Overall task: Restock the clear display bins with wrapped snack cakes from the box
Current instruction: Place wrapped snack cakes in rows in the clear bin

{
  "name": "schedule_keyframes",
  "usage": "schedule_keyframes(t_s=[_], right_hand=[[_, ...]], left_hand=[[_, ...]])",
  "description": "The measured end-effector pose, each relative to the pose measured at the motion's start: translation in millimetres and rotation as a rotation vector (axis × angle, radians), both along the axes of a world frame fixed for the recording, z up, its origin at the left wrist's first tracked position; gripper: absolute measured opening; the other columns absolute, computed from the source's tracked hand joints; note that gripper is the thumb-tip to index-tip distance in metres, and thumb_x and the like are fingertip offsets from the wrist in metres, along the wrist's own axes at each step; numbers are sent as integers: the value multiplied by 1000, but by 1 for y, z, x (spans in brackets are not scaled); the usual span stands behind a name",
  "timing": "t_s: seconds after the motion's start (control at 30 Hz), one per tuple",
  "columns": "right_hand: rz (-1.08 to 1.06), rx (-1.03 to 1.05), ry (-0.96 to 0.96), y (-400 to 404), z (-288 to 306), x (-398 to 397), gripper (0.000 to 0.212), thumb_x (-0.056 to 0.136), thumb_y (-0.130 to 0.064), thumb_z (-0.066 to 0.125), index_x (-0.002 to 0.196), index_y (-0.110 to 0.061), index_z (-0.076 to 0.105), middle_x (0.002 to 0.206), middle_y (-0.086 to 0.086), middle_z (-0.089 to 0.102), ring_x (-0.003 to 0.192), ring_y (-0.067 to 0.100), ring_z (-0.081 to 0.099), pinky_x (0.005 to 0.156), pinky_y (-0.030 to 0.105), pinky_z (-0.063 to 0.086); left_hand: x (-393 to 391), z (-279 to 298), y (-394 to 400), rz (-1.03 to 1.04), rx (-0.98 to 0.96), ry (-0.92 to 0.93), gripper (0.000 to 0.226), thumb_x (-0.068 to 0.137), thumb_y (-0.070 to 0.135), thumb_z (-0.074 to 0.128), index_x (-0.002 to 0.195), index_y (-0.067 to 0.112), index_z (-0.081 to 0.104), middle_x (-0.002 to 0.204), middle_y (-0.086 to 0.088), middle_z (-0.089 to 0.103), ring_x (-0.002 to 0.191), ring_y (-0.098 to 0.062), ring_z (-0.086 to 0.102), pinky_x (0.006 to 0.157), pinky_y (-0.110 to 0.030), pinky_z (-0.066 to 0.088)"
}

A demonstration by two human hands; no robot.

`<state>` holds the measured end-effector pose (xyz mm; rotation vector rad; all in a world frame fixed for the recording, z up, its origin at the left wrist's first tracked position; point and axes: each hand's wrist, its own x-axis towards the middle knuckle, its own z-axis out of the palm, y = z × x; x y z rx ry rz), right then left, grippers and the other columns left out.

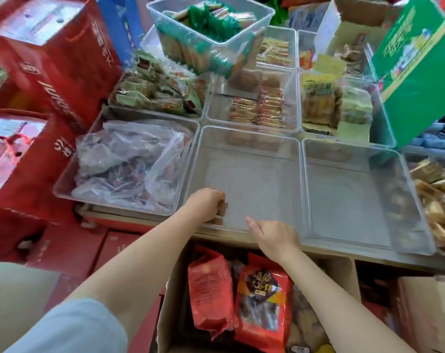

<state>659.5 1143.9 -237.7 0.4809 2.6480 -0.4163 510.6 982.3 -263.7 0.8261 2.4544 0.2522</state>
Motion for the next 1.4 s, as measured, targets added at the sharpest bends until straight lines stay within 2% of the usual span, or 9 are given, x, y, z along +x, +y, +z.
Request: schedule_keyframes(t_s=[0.13,0.37,0.53,0.63,0.77,0.97,1.07,1.2,1.4], right_hand=[[23,30,7,0,-4,0,61,103,-60,18,68,-22,52,86,6,66,87,30,62,65,33,38],[35,58,49,3,-7,1,62,103,-57,17,77,-21,60,76,-1,58,75,24,54,62,32,38],[-15,-206,127,13,1,10,42,105,-44,32,83,-22,61,85,-3,63,83,20,58,69,35,44],[-102,-415,403,36,29,40,24,103,-28,48,104,-16,69,99,-2,67,93,14,60,78,32,50],[-188,-399,660,94,89,124,19,99,-19,54,104,-14,72,94,-2,71,85,13,64,78,31,53],[-442,-185,829,219,155,275,17,97,-18,55,100,-16,72,88,-7,71,79,8,65,72,23,51],[-554,-85,722,284,162,338,18,101,-20,52,102,-19,70,92,-10,68,84,4,61,73,19,48],[-533,32,385,360,139,386,21,102,-28,48,106,-21,67,99,-6,66,87,13,59,67,25,43],[-306,40,-352,410,80,392,27,95,-26,58,120,-17,62,106,2,61,85,22,57,72,34,50]], left_hand=[[1,-6,8,-64,-190,-78,29,99,30,50,122,15,62,124,-10,65,113,-33,60,85,-33,46],[8,9,16,-110,-330,-120,51,103,47,34,141,16,49,143,-9,55,131,-30,50,107,-40,35],[47,50,30,7,88,85,42,103,44,46,136,21,57,132,-1,64,119,-21,57,96,-34,40],[100,72,46,93,379,160,25,99,32,56,117,20,69,110,5,70,101,-17,63,78,-29,43],[187,100,101,118,516,53,13,95,26,62,103,24,72,87,12,63,76,-7,58,71,-32,47],[317,122,231,-192,589,-109,34,94,40,54,124,29,63,118,13,61,109,-14,62,87,-28,48],[375,127,291,-273,639,-103,52,99,40,55,149,31,43,156,12,37,141,-10,37,108,-26,35],[421,117,340,-292,656,-83,74,96,62,34,161,31,17,169,14,-4,153,-1,-8,123,-31,6],[434,100,346,-234,662,56,73,96,54,32,161,24,17,169,11,-2,155,-9,0,124,-44,17]])
